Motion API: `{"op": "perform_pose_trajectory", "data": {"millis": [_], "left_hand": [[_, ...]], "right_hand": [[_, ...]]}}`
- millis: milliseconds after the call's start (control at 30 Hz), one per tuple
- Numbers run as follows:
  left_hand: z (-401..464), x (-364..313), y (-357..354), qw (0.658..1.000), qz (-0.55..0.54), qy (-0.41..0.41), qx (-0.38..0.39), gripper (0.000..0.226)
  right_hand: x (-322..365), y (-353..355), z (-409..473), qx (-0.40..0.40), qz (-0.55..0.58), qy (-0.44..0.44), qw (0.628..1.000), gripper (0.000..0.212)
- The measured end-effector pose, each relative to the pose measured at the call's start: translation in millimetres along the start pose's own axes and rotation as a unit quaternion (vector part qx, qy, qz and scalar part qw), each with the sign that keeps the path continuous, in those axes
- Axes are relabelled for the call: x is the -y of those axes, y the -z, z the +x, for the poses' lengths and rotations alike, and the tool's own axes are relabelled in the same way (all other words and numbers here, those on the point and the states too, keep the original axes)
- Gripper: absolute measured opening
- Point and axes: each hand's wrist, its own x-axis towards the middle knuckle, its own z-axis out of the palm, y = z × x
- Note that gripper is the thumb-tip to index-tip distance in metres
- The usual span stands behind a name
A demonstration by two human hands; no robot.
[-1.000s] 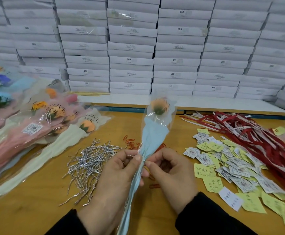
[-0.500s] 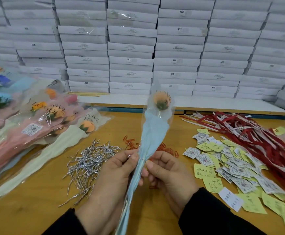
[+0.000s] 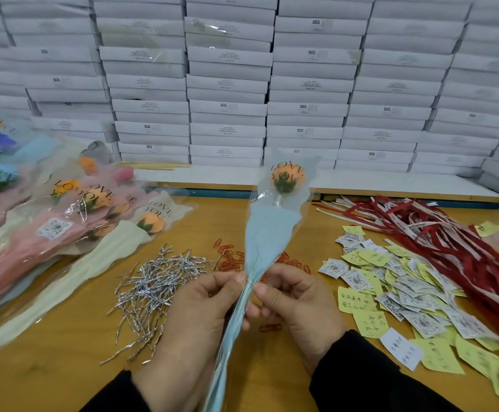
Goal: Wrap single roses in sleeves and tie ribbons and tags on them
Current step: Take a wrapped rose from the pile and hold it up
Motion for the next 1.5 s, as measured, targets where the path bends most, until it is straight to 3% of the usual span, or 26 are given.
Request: {"op": "perform_pose_trajectory", "data": {"millis": [200,400,567,700,833,1167,1333,1500], "left_hand": [[-3.1,-2.7,-3.2,0.999,0.032,-0.005,0.004,0.015],[-8.6,-5.1,-7.1,0.998,0.056,-0.022,0.021,0.026],[-7.4,-5.2,-7.0,0.995,0.09,-0.04,-0.002,0.016],[-6.1,-4.0,-4.3,0.995,0.091,-0.027,0.003,0.025],[-4.2,-3.6,-3.4,0.997,0.056,0.023,0.04,0.029],[-3.9,-4.7,-3.1,0.998,0.005,0.044,0.054,0.034],[-5.7,-6.7,-4.6,0.998,-0.016,0.034,0.049,0.025],[-5.7,-5.4,-4.3,0.999,-0.011,0.035,0.038,0.017]], "right_hand": [[1.9,0.3,-0.4,-0.003,-0.013,0.012,1.0,0.02],[3.2,0.1,-1.5,0.008,-0.007,0.01,1.0,0.015],[2.3,0.2,-1.5,0.003,-0.004,0.006,1.0,0.014],[1.5,-1.4,-1.9,0.031,0.029,-0.011,0.999,0.013],[0.8,-2.8,-2.3,0.057,0.074,-0.024,0.995,0.034],[2.0,1.6,1.2,0.11,0.06,-0.055,0.991,0.042],[-1.4,1.5,0.6,0.069,0.079,-0.037,0.994,0.036],[-3.2,3.2,0.7,0.058,0.068,-0.029,0.996,0.017]]}}
